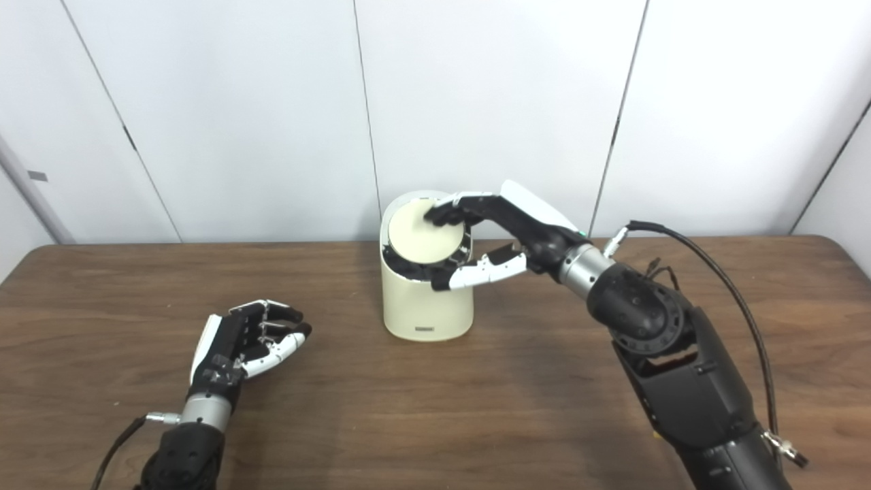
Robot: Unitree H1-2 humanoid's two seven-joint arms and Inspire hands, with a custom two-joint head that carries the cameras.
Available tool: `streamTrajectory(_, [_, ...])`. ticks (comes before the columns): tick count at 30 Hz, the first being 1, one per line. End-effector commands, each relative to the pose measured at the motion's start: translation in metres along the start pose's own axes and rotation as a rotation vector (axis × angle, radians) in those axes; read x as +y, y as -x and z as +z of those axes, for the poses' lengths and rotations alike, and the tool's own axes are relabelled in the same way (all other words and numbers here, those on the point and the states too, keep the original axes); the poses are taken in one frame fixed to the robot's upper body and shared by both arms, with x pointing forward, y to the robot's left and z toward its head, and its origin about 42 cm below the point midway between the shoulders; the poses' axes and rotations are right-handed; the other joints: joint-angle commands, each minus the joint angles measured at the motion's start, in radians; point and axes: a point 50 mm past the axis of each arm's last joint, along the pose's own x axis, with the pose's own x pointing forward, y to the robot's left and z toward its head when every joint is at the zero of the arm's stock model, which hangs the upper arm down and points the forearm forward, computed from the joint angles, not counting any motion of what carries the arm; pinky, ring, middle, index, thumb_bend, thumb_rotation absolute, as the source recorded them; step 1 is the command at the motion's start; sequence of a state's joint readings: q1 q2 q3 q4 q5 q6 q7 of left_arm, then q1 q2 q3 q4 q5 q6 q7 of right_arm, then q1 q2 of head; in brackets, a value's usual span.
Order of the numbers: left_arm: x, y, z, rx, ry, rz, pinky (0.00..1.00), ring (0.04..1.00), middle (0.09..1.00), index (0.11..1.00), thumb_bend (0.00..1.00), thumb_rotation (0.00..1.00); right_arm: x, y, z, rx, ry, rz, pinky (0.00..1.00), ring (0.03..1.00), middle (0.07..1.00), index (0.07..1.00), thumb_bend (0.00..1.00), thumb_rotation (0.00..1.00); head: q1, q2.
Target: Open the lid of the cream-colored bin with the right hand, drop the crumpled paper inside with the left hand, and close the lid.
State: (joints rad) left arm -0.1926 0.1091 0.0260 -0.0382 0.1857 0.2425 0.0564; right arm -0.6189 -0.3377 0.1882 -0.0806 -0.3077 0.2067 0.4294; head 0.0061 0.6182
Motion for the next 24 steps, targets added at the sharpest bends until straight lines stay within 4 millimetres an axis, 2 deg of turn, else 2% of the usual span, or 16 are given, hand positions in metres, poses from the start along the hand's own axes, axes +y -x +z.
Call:
streamTrajectory(1, [0.002, -0.01, 0.018, -0.09, -0.005, 0.006, 0.44, 0.557, 0.638, 0.498, 0.5, 0.06, -0.027, -0.005, 0.021, -0.089, 0.011, -0.116, 0.86, 0.844, 0.797, 0.817, 0.69, 0.43, -0.001, 0.0])
streamTrajectory(5, [0.001, -0.011, 0.019, -0.09, 0.0, 0.008, 0.44, 0.556, 0.635, 0.498, 0.5, 0.06, -0.048, -0.008, 0.027, -0.115, 0.025, -0.208, 0.83, 0.847, 0.802, 0.824, 0.75, 0.48, -0.001, -0.003])
streamTrajectory(8, [0.0, -0.01, 0.019, -0.091, 0.0, 0.01, 0.43, 0.558, 0.637, 0.498, 0.5, 0.06, -0.058, -0.002, 0.031, -0.1, 0.0, -0.251, 0.82, 0.849, 0.823, 0.844, 0.72, 0.46, -0.001, -0.002])
streamTrajectory(11, [0.0, -0.01, 0.018, -0.09, 0.01, 0.008, 0.44, 0.561, 0.638, 0.498, 0.5, 0.06, -0.064, 0.004, 0.025, -0.101, -0.011, -0.282, 0.81, 0.849, 0.845, 0.86, 0.69, 0.44, -0.001, -0.002])
streamTrajectory(14, [0.0, -0.01, 0.017, -0.09, 0.0, 0.009, 0.44, 0.563, 0.638, 0.498, 0.5, 0.06, -0.065, 0.014, 0.014, -0.103, -0.026, -0.318, 0.77, 0.849, 0.846, 0.861, 0.69, 0.46, -0.003, -0.001])
streamTrajectory(17, [0.001, -0.01, 0.017, -0.091, -0.003, 0.01, 0.43, 0.56, 0.636, 0.498, 0.5, 0.06, -0.059, 0.028, -0.005, -0.079, -0.054, -0.352, 0.73, 0.822, 0.831, 0.85, 0.67, 0.41, -0.006, -0.004])
streamTrajectory(19, [0.002, -0.01, 0.017, -0.092, 0.003, 0.011, 0.44, 0.561, 0.637, 0.498, 0.5, 0.06, -0.049, 0.038, -0.022, -0.054, -0.097, -0.373, 0.7, 0.791, 0.826, 0.85, 0.68, 0.45, -0.01, -0.004])
streamTrajectory(24, [0.003, -0.01, 0.018, -0.104, 0.012, 0.009, 0.44, 0.565, 0.643, 0.498, 0.5, 0.06, -0.01, 0.064, -0.055, 0.026, -0.262, -0.384, 0.68, 0.786, 0.827, 0.844, 0.66, 0.41, -0.021, -0.004])
